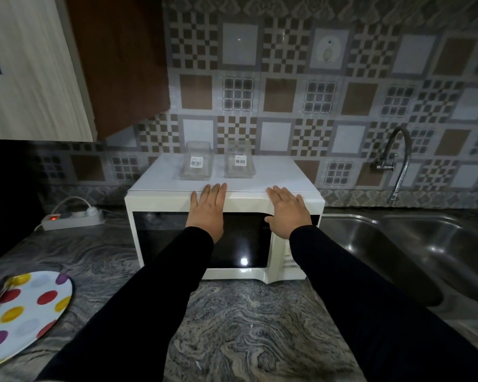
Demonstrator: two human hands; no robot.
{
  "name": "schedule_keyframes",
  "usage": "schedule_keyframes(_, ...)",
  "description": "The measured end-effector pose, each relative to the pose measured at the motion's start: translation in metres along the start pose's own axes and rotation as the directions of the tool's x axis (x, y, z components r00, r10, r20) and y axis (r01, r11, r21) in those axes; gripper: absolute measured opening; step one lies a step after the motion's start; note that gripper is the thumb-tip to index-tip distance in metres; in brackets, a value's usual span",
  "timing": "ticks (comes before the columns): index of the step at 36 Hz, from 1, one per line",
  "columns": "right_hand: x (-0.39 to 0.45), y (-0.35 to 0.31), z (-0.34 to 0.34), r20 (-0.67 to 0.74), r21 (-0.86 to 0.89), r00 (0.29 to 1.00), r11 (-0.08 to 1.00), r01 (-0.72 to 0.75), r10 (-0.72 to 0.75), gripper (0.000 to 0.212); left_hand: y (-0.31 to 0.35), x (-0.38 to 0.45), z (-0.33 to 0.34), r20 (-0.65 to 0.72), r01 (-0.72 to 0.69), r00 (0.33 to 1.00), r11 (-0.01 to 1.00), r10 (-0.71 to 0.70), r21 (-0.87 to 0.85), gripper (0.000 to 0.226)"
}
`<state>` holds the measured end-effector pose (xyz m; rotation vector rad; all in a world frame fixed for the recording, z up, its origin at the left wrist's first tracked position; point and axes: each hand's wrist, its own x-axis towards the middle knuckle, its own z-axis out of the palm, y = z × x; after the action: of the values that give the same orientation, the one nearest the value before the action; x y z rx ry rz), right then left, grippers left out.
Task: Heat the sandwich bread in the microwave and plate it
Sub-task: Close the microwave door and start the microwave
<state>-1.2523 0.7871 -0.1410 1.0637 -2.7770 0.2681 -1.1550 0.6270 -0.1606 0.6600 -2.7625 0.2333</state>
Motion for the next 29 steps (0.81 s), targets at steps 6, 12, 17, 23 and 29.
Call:
schedule_keyframes(6, -0.019, -0.004, -0.010, 0.057, 0.031, 0.998, 0.999, -0.031, 0.029, 0.071, -0.012, -0.025, 0.000, 0.082, -0.024, 0.996, 0.995, 0.031, -0.093, 0.080)
schedule_keyframes(12, -0.046, -0.009, -0.013, 0.083, 0.093, 0.993, 0.991, -0.095, 0.087, 0.069, -0.017, -0.048, -0.006, 0.238, 0.016, 0.971, 0.984, 0.028, -0.179, 0.072)
schedule_keyframes(17, -0.076, -0.014, 0.002, 0.123, 0.231, 0.978, 0.953, -0.195, 0.171, 0.067, -0.015, -0.078, 0.019, 0.387, 0.078, 0.922, 0.965, 0.025, -0.249, 0.072)
schedule_keyframes(23, -0.106, -0.012, 0.036, 0.205, 0.316, 0.948, 0.901, -0.298, 0.241, 0.065, -0.003, -0.113, 0.063, 0.555, 0.071, 0.830, 0.978, 0.052, -0.198, 0.072)
schedule_keyframes(29, -0.119, 0.002, 0.065, 0.278, 0.361, 0.912, 0.847, -0.391, 0.302, 0.063, 0.011, -0.137, 0.099, 0.643, 0.124, 0.764, 0.969, 0.043, -0.212, 0.070)
